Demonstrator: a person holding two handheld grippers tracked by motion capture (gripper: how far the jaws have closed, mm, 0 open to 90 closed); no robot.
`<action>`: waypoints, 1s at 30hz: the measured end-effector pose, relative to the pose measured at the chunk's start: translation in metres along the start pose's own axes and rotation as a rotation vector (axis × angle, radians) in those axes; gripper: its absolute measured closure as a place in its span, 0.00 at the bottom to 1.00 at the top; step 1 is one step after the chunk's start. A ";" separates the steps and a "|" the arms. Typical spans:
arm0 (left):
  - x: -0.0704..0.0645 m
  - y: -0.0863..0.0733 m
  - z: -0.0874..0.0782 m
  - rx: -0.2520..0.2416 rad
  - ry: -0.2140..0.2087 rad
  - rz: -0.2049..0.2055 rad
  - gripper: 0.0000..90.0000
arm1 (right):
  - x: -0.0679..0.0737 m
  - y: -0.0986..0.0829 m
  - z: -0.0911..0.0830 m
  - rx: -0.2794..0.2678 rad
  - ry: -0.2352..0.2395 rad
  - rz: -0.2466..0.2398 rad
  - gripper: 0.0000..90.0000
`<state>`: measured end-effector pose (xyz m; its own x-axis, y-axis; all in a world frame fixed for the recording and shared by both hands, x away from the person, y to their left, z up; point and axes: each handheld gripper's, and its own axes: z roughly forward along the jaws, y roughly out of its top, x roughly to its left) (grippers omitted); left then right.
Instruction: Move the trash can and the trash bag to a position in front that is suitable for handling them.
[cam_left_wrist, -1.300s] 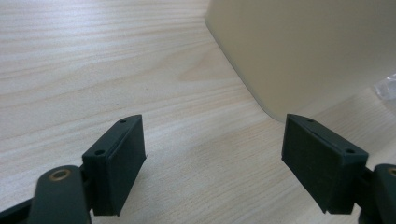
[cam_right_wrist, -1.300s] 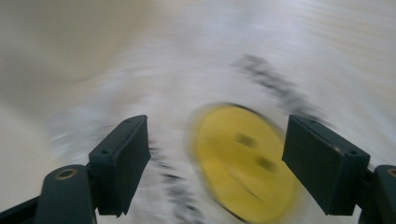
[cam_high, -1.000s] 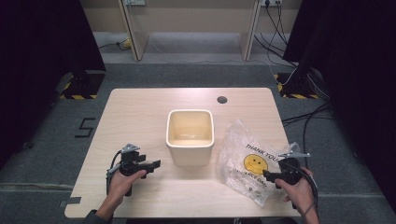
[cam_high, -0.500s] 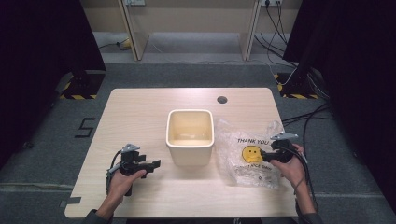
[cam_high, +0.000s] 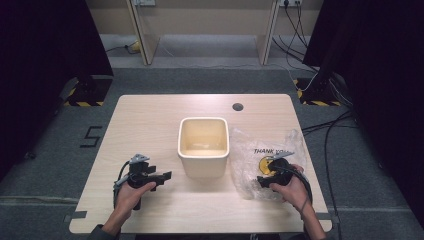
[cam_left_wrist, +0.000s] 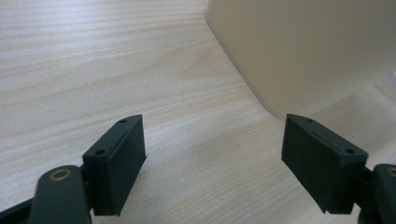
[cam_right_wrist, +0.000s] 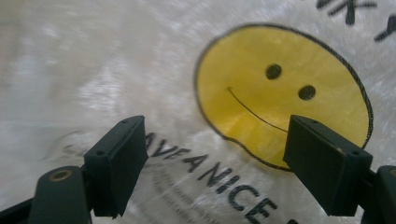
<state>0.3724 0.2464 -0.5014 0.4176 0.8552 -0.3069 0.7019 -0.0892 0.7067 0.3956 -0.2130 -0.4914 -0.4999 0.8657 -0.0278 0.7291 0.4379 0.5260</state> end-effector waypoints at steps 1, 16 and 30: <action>0.000 0.000 0.000 0.001 0.000 0.002 0.24 | -0.002 0.000 0.003 0.001 -0.008 -0.003 0.22; 0.004 0.001 0.000 -0.004 0.007 -0.007 0.24 | -0.034 0.027 0.026 -0.102 -0.049 0.082 0.24; 0.007 0.002 0.000 -0.005 0.010 -0.016 0.24 | -0.030 0.014 -0.021 -0.244 -0.023 0.138 0.24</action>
<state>0.3766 0.2525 -0.5019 0.4008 0.8615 -0.3118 0.7054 -0.0730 0.7050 0.4113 -0.2383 -0.4657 -0.3911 0.9194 0.0409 0.6541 0.2465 0.7151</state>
